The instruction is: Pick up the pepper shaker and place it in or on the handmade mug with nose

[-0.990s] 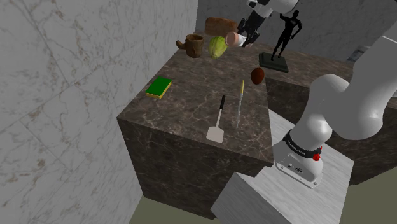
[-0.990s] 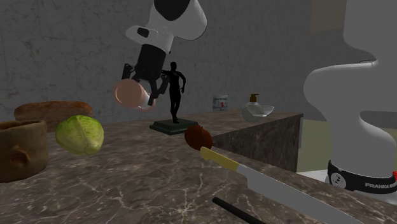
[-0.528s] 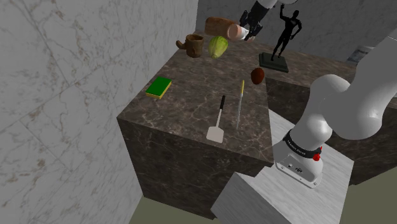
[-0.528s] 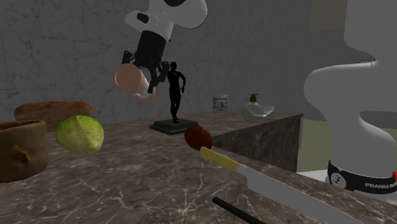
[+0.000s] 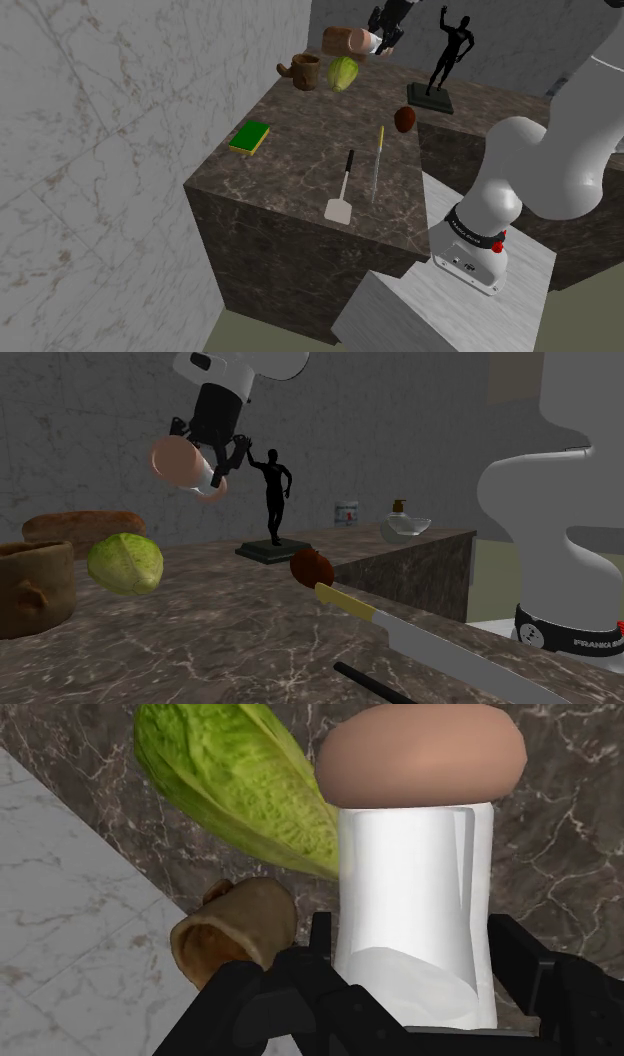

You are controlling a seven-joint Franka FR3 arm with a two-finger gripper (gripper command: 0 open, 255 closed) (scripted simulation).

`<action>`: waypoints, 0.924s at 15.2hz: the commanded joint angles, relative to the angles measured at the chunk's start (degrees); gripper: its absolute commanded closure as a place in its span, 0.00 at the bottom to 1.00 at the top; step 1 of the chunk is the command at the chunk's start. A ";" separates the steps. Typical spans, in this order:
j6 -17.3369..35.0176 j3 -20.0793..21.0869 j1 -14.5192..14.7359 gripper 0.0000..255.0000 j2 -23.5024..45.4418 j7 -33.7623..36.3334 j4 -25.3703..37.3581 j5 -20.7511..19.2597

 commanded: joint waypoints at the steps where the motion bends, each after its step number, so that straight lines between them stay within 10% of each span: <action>1: -1.64 -1.01 0.56 1.00 6.80 -2.68 3.89 7.28; 14: -14.54 12.70 -17.22 1.00 37.43 0.78 38.08 28.38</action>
